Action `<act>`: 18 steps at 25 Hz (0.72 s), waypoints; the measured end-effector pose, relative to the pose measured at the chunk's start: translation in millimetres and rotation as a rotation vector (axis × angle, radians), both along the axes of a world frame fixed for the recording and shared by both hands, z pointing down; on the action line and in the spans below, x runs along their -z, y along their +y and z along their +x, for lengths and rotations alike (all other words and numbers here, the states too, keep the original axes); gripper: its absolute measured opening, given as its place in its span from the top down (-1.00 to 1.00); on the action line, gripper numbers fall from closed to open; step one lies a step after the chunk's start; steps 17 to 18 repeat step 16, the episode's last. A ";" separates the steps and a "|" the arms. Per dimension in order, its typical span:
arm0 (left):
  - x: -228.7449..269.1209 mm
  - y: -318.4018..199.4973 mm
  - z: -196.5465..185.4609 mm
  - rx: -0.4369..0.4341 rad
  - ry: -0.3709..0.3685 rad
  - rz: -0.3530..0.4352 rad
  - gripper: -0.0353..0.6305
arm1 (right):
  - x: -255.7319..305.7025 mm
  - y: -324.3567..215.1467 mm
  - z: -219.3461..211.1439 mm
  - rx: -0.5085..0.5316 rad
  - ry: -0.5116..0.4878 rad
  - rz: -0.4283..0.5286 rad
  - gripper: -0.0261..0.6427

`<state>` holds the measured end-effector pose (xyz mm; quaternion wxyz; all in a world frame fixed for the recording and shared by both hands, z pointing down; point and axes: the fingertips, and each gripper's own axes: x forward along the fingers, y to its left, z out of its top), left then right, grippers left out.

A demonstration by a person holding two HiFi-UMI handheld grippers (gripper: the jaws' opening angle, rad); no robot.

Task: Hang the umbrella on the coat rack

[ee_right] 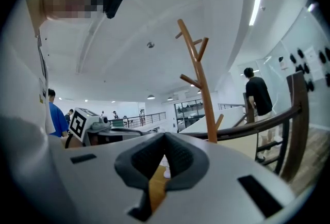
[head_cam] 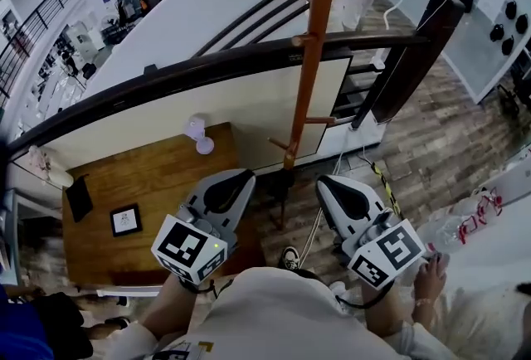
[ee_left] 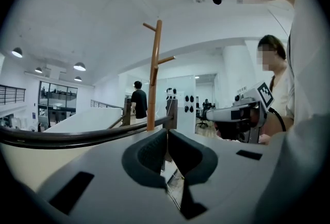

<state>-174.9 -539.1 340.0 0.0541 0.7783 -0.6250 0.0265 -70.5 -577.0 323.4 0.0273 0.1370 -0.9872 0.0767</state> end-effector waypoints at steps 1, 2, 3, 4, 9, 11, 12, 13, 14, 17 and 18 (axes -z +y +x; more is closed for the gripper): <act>-0.1 1.4 -1.0 0.006 -0.003 0.000 0.85 | 0.4 -0.1 0.1 -0.002 -0.006 -0.004 0.91; -0.2 2.6 -1.6 0.011 -0.005 0.000 0.86 | 1.0 0.1 0.1 -0.002 -0.011 -0.006 0.91; -0.5 3.5 -1.8 0.014 -0.008 -0.002 0.86 | 1.6 0.4 0.2 -0.001 -0.014 -0.006 0.91; -1.0 4.2 -1.7 0.016 -0.010 -0.004 0.86 | 1.9 0.8 0.1 0.001 -0.016 -0.005 0.91; -1.4 8.3 -1.0 0.019 -0.015 -0.010 0.87 | 1.8 5.2 -0.5 0.012 -0.016 -0.005 0.91; -0.7 9.6 -0.7 0.022 -0.017 -0.012 0.88 | 2.8 6.7 0.6 0.012 -0.016 -0.005 0.91; -0.2 10.1 -0.3 0.023 -0.019 -0.013 0.88 | 3.6 7.2 1.4 0.013 -0.016 -0.004 0.91; 0.6 10.5 0.4 0.023 -0.020 -0.014 0.88 | 4.5 7.4 2.1 0.014 -0.016 -0.003 0.91; 1.7 10.8 1.1 0.024 -0.019 -0.014 0.88 | 5.2 7.3 2.9 0.014 -0.016 -0.002 0.91; 3.9 11.4 2.6 0.026 -0.018 -0.013 0.88 | 6.1 6.6 4.3 0.014 -0.015 0.001 0.91; 3.9 11.4 2.6 0.026 -0.018 -0.013 0.88 | 6.1 6.6 4.3 0.014 -0.015 0.001 0.91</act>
